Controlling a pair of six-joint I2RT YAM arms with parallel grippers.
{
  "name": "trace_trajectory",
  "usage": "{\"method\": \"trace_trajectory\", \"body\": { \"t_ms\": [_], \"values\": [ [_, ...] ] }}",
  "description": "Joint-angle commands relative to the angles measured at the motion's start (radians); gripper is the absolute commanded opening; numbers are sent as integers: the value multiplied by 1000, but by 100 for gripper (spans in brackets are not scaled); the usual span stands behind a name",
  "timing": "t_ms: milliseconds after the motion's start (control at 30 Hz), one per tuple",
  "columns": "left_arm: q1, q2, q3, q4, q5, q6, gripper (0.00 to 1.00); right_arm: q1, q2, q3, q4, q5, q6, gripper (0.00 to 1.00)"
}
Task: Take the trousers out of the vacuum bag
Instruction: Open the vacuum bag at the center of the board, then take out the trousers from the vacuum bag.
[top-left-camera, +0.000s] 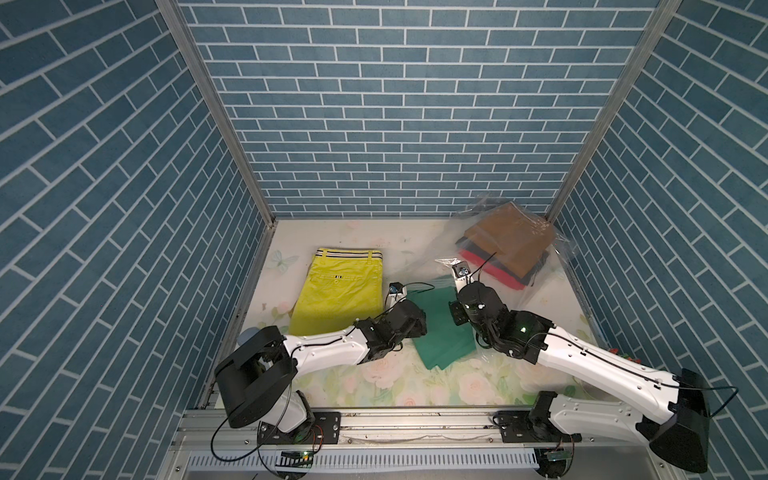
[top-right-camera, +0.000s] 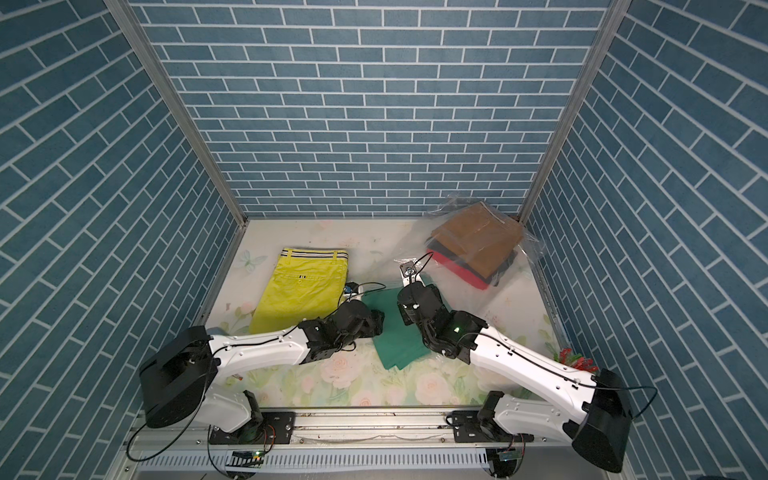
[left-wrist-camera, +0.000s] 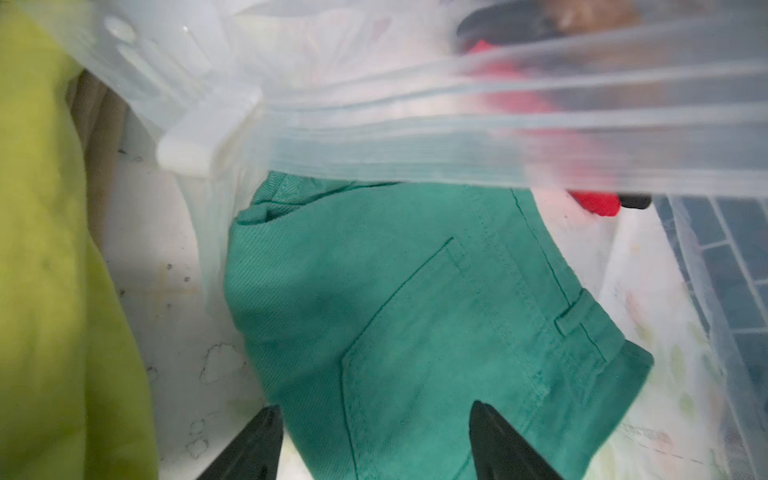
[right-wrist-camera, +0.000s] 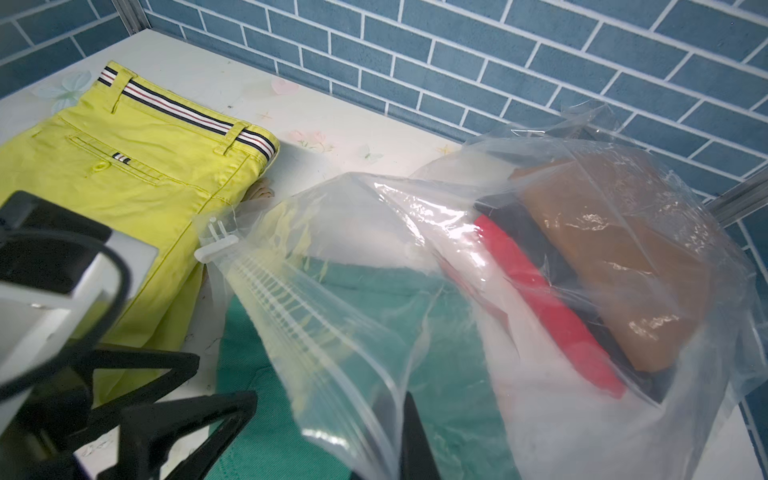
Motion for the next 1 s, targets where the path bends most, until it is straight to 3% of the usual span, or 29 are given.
{"method": "trace_trajectory", "body": {
  "t_ms": [0,300,700,967],
  "values": [
    [17,37,29,-70,-43,-41,80,-5,-24,-10,-1,15,-13,0],
    [68,116,57,-27,-7,-40,83,-11,-25,-22,13,6,-13,0],
    [136,178,73,88,93,-29,72,-14,-27,-37,24,2,-10,0],
    [148,246,119,74,69,-10,74,-17,-24,-33,16,0,-13,0]
  ]
}}
